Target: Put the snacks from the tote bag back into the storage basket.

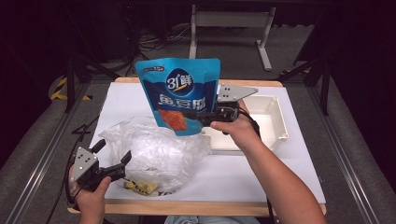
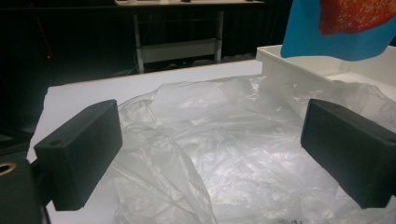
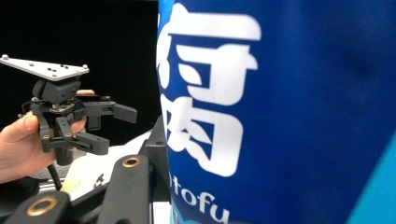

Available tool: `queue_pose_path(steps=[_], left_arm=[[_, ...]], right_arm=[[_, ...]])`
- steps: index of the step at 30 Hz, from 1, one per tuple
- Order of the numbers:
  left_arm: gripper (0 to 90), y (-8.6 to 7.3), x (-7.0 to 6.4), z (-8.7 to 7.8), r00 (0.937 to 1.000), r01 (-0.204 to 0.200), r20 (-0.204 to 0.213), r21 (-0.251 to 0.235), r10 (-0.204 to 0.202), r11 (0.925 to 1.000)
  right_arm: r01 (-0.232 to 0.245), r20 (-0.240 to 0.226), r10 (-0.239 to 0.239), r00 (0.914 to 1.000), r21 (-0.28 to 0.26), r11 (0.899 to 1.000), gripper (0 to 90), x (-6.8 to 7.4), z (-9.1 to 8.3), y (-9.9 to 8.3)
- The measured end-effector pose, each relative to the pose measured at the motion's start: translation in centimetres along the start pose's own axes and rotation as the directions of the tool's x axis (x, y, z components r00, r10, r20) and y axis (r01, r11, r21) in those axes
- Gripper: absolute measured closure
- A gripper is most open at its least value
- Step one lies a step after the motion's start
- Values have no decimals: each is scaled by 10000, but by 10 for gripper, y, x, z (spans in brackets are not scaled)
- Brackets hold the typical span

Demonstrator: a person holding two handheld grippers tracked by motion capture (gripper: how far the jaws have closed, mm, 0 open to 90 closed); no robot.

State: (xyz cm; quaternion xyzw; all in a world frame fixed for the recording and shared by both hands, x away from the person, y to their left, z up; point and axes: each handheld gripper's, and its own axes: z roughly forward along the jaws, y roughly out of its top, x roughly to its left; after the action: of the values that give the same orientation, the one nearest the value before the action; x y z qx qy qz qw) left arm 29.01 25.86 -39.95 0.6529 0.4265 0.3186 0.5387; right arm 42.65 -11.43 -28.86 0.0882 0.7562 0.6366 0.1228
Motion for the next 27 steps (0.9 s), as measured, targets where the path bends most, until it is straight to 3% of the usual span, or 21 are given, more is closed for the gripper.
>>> queue_pose_path(steps=[13, 21, 27], left_arm=[[61, -1, -1, 1, 10000, 6, 21, -32, -6, 10000], [61, -1, -1, 1, 10000, 33, -3, -38, -33, 10000], [61, -1, -1, 2, 10000, 28, -8, 9, -28, 10000]], right_arm=[[-84, 745, 79, 9972, 72, 9999, 539, -28, -33, 2], [104, 1071, -121, 9942, 163, 9998, 540, -44, -50, 2], [-86, 1373, 57, 9905, 205, 9998, 538, -57, -65, -3]])
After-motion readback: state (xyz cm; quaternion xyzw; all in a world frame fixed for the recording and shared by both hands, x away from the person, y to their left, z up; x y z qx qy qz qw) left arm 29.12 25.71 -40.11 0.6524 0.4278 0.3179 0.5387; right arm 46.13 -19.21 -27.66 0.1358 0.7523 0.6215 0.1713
